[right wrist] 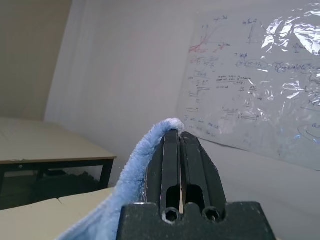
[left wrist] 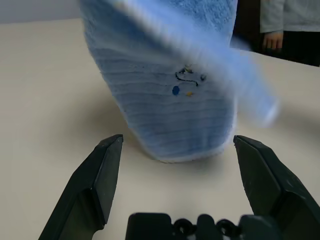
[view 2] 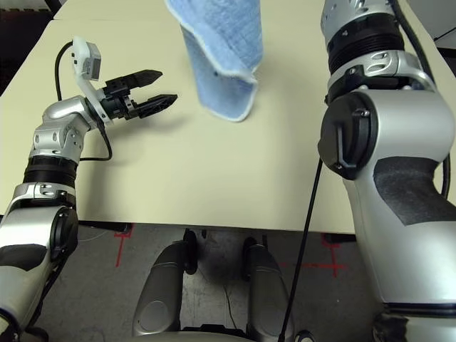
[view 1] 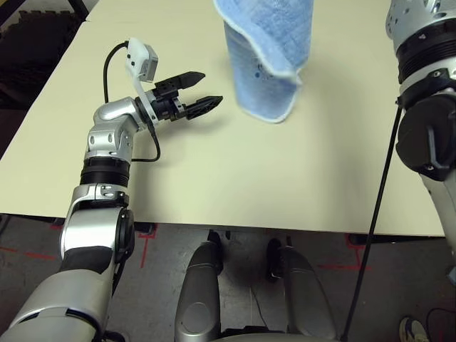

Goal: Fold the towel and set it aside.

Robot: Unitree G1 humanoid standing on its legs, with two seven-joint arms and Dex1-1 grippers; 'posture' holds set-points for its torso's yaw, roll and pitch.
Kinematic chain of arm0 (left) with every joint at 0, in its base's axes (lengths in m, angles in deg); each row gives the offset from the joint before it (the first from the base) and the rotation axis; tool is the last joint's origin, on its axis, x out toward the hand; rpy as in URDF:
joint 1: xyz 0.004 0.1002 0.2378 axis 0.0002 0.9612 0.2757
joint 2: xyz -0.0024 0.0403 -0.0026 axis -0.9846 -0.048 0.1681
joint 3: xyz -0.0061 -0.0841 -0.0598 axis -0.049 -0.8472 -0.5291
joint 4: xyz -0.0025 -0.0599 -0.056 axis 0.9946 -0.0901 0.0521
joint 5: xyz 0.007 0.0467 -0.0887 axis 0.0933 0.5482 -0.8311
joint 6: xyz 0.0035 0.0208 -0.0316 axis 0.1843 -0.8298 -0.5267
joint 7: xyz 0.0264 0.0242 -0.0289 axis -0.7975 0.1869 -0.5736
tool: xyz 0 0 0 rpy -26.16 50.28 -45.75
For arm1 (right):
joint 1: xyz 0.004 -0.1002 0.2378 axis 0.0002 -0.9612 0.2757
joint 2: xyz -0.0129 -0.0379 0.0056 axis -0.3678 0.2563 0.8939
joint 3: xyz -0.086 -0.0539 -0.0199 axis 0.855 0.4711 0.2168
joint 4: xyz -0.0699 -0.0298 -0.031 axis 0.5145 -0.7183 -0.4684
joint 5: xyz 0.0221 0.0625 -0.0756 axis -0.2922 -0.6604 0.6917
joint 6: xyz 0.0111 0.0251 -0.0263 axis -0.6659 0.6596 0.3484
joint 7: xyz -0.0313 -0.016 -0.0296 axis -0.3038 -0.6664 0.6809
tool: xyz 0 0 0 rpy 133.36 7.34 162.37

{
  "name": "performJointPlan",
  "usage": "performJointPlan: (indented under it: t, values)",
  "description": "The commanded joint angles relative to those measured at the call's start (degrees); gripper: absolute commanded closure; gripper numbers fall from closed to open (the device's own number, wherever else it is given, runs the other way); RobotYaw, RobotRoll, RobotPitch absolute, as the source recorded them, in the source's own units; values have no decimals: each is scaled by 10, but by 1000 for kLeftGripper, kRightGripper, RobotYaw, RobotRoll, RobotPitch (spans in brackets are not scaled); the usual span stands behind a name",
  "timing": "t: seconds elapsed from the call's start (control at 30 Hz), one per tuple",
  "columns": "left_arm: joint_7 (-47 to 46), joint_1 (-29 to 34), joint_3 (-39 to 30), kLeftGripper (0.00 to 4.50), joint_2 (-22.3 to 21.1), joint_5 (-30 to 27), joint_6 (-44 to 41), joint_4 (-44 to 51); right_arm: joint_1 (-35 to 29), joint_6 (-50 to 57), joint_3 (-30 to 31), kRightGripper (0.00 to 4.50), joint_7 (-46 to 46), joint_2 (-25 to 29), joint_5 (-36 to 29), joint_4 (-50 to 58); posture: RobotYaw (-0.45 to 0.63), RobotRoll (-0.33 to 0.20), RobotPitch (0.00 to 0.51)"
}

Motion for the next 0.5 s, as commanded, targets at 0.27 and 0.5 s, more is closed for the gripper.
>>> performJointPlan:
  t: [0.27, 0.5]
  values:
    - [-39, -35, -13, 0, 6, 3, 28, -49, -3, -2, -1, 4477, -39, 2, -9, 26, 120, 0, 276]
    - [-96, -153, -12, 0, 38, 29, 127, -179, -26, 10, -1, 4477, -55, -4, -17, 41, 121, 0, 274]
